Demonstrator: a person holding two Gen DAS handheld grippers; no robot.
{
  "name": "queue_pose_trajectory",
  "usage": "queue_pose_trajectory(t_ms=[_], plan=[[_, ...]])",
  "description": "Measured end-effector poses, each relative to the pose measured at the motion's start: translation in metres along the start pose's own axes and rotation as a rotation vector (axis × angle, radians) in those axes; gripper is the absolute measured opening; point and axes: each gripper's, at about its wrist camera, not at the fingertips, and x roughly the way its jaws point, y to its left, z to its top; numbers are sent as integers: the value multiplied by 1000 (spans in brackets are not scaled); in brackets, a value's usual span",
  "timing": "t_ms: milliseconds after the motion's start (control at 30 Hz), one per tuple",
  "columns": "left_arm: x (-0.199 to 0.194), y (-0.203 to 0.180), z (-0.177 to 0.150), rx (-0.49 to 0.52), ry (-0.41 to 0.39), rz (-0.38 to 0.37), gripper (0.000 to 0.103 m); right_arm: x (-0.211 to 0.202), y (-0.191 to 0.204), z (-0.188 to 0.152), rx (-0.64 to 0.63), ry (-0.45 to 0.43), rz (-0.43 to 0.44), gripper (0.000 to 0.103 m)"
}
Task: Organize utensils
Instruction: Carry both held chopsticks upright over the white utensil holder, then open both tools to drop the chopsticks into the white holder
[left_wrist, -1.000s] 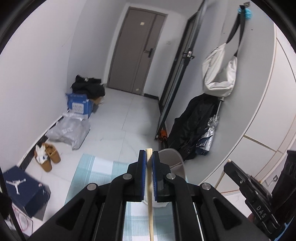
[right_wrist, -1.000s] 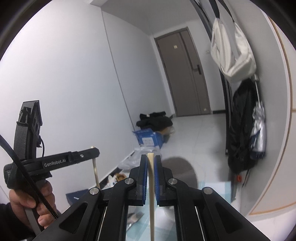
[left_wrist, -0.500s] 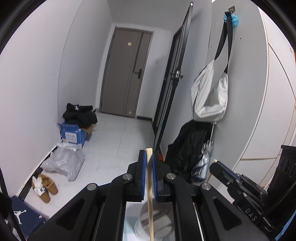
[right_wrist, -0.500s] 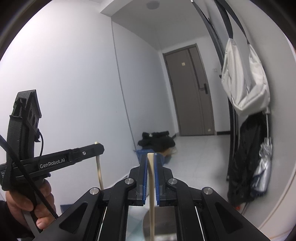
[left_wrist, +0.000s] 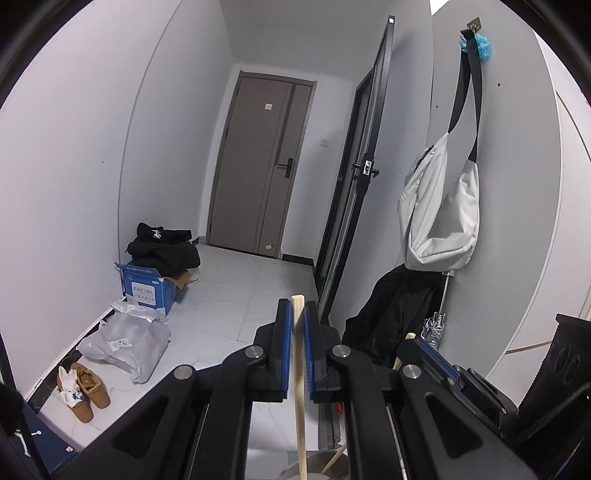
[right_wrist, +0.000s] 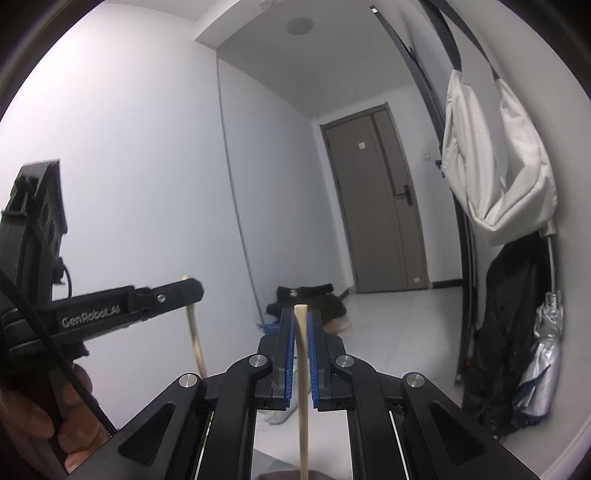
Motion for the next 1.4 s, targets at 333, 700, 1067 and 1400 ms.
queue_pose_trajectory(t_ms=[333, 700, 1067, 1400], plan=[[22, -3, -20, 50, 37, -44, 3, 8, -10, -28, -33, 50, 36, 6], [31, -7, -39, 117, 57, -74, 3, 7, -17, -44, -15, 106, 53, 6], [45, 4, -45, 120, 283, -170, 4, 9, 2, -61, -59, 239, 100, 9], [6, 33, -24, 1, 262, -16, 66, -18, 6, -55, -32, 252, 61, 31]])
